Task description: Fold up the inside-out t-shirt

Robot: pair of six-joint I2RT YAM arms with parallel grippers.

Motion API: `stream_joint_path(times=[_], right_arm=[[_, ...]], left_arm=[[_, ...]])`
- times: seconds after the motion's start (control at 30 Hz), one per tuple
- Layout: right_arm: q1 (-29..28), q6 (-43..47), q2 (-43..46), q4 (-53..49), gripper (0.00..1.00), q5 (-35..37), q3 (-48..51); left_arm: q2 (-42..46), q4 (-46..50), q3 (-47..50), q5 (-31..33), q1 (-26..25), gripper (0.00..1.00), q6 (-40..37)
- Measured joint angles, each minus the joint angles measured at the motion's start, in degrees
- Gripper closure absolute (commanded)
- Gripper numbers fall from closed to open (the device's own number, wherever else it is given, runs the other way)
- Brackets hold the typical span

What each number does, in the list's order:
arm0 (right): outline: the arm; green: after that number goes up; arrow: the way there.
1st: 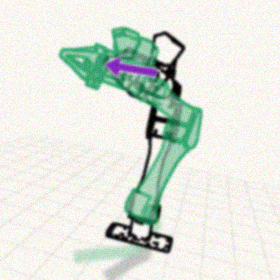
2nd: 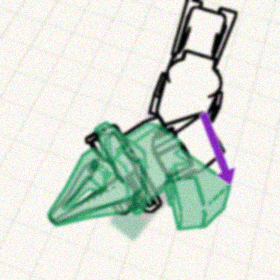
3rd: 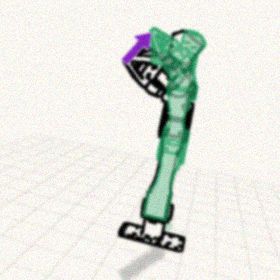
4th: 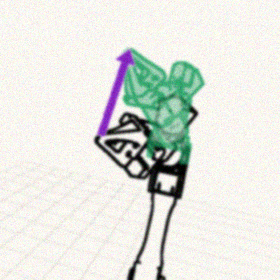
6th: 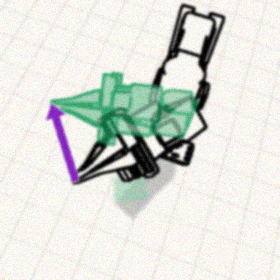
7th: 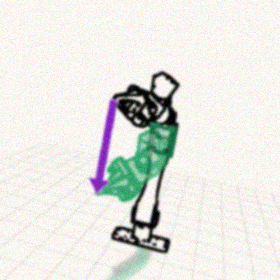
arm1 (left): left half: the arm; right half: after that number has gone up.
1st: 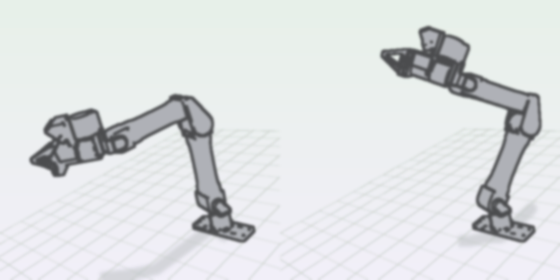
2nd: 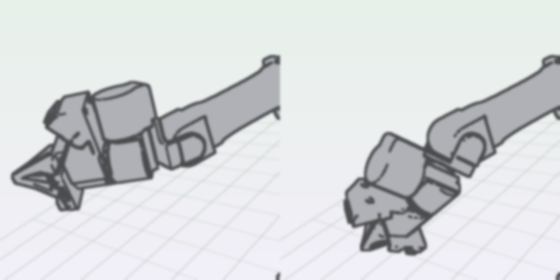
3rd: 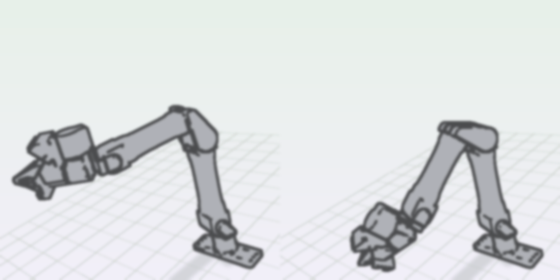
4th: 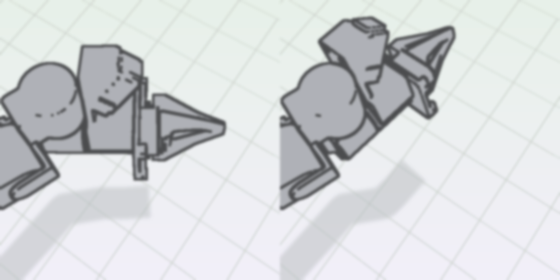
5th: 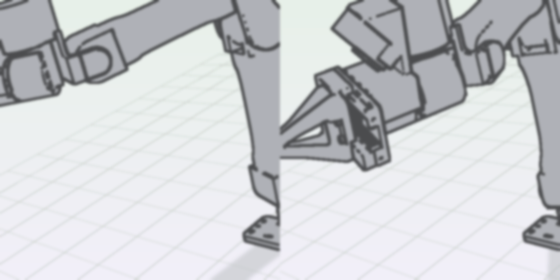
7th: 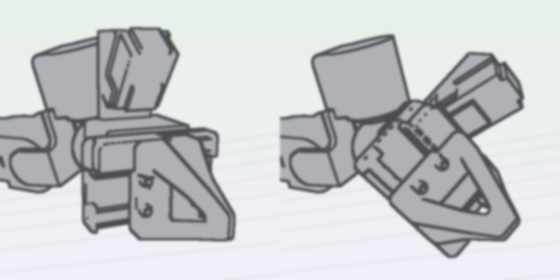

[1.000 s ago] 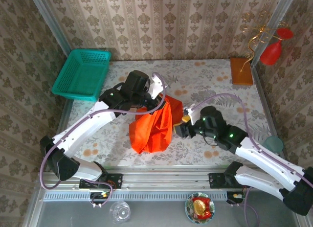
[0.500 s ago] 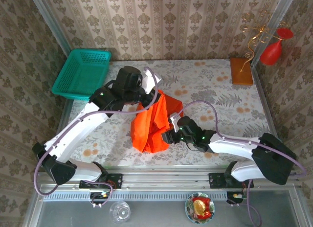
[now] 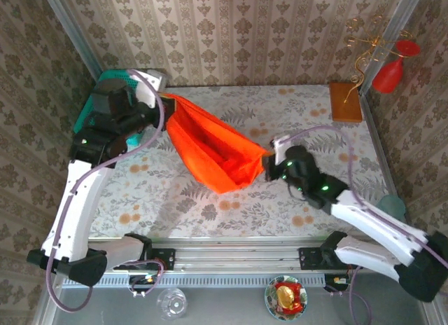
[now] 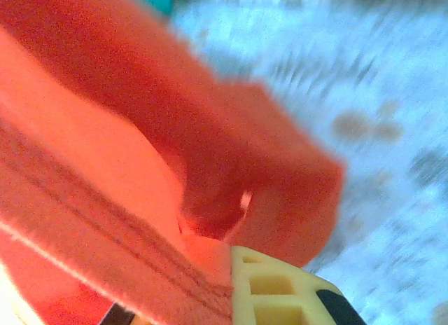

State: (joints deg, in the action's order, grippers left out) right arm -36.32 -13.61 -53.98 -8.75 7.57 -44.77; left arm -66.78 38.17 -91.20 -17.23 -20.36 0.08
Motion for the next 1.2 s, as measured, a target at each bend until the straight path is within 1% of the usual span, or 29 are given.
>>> stream_joint_path(times=[0.03, 0.13, 0.3, 0.43, 0.57, 0.67, 0.77, 0.87, 0.93, 1.03, 1.1, 1.2], right_arm=[[1.36, 1.01, 1.62, -1.64, 1.0, 0.31, -2.84], [5.07, 6.25, 5.95, -6.71, 1.0, 1.73, -15.78], [5.35, 14.49, 6.47, -12.0, 1.0, 1.62, -35.87], [5.35, 19.26, 4.22, -13.31, 1.0, 0.46, -45.59], [5.42, 22.73, 0.22, -12.85, 1.0, 0.46, -48.98], [6.75, 24.24, -5.01, -12.04, 1.0, 0.85, -48.92], [10.36, 23.89, -11.04, -10.25, 1.0, 0.48, -47.74], [14.12, 22.38, -17.44, -8.63, 1.0, -0.39, -46.75], [15.98, 21.22, -21.55, -7.02, 1.0, -1.22, -46.86], [17.29, 20.17, -26.03, -6.6, 1.0, -2.54, -49.33], [17.57, 19.58, -28.52, -6.6, 1.0, -3.58, -53.16], [17.57, 19.37, -28.85, -6.32, 1.0, -4.76, -57.22]], left_arm=[[0.37, 0.02, -0.28, -0.37, 0.68, 1.0, 0.0], [2.45, 0.07, -0.74, -1.88, 2.58, 1.0, 0.09], [6.56, -0.13, -3.06, -4.2, 4.33, 1.0, 0.48], [8.61, -1.9, -8.66, -5.14, 4.35, 1.0, 0.92], [8.81, -5.11, -11.5, -4.98, 4.59, 1.0, 1.31], [6.12, -6.78, -11.54, -4.37, 5.09, 1.0, 1.49], [0.24, -9.35, -10.82, -3.5, 5.57, 1.0, 1.46], [-7.43, -11.23, -11.08, -3.17, 6.82, 1.0, 1.49], [-13.46, -11.52, -12.94, -3.37, 8.17, 1.0, 1.81], [-19.85, -11.82, -17.18, -4.55, 10.14, 1.0, 3.54], [-21.75, -12.28, -19.89, -5.62, 11.32, 1.0, 5.18], [-21.07, -14.38, -22.45, -7.26, 12.61, 1.0, 7.34]])
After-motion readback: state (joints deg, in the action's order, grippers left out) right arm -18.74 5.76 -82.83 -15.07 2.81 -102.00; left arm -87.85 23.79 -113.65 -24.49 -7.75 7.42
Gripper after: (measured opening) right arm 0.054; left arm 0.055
